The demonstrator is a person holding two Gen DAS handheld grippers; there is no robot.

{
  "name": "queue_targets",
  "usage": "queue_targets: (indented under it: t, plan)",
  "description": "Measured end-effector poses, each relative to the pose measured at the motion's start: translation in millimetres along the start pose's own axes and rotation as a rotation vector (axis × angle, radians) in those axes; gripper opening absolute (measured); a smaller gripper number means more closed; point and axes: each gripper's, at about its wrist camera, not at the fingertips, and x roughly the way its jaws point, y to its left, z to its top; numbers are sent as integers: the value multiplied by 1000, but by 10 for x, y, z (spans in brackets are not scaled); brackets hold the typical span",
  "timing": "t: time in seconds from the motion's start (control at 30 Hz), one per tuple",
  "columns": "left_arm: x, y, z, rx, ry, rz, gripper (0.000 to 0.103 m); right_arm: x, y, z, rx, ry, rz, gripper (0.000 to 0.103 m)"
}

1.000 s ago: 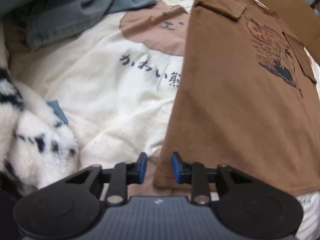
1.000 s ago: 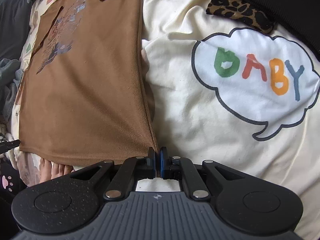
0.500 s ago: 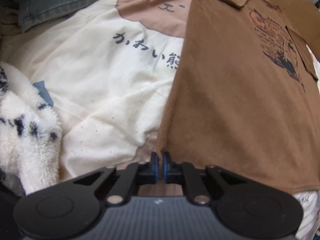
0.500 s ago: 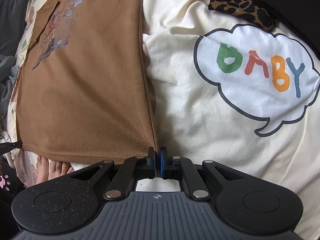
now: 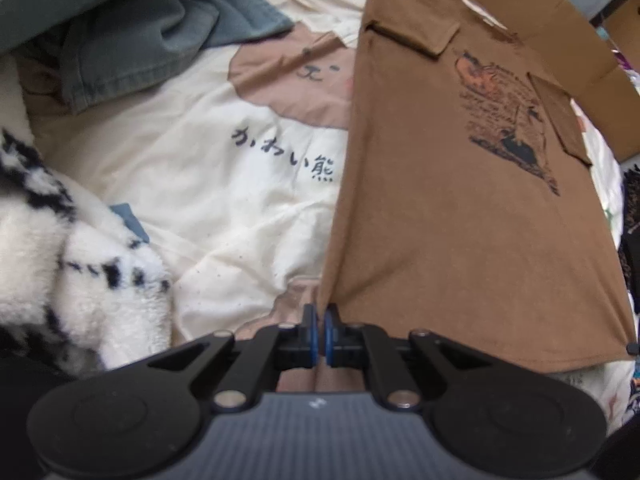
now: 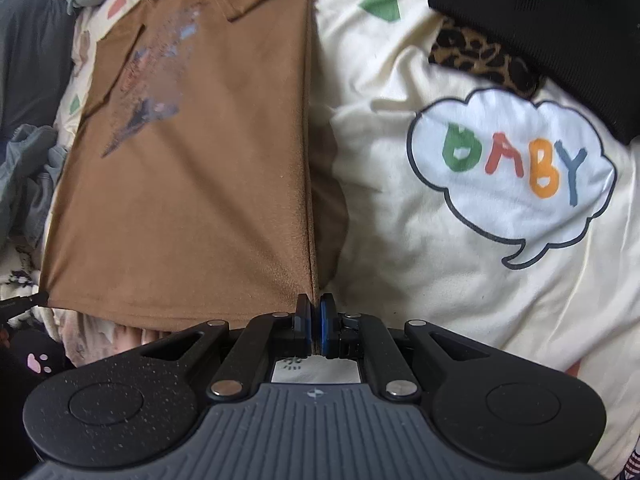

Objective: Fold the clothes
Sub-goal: 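Raise both closed grippers away from the folded shirt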

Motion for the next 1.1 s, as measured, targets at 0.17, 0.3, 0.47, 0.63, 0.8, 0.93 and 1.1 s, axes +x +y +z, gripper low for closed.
queue_targets:
  t: [0.17,0.3,0.47,0.63,0.8,0.93,1.1]
  plan:
    - [-195,2,25,8,-18,-21,3,-200,38,39,2,-33,10,1]
    - [-260,-6,64,22,-30,-37,3,-349,48,-7,0,-55,19,1]
    - [-374,-12,21,24,-40,-56,3,-482,74,-119,0,-68,27,1]
    - [-509,-33,-95,36,-45,-69,3,-588,79,-215,2,-82,22,1]
    - [-618,-43,-224,42,-46,-77,3,-678,83,-335,-1,-91,16,1]
    - [-687,-62,-334,55,-42,-78,3,-706,96,-467,-4,-92,11,2]
    - [-751,-37,-446,46,-44,-77,3,-720,107,-630,-9,-84,12,2]
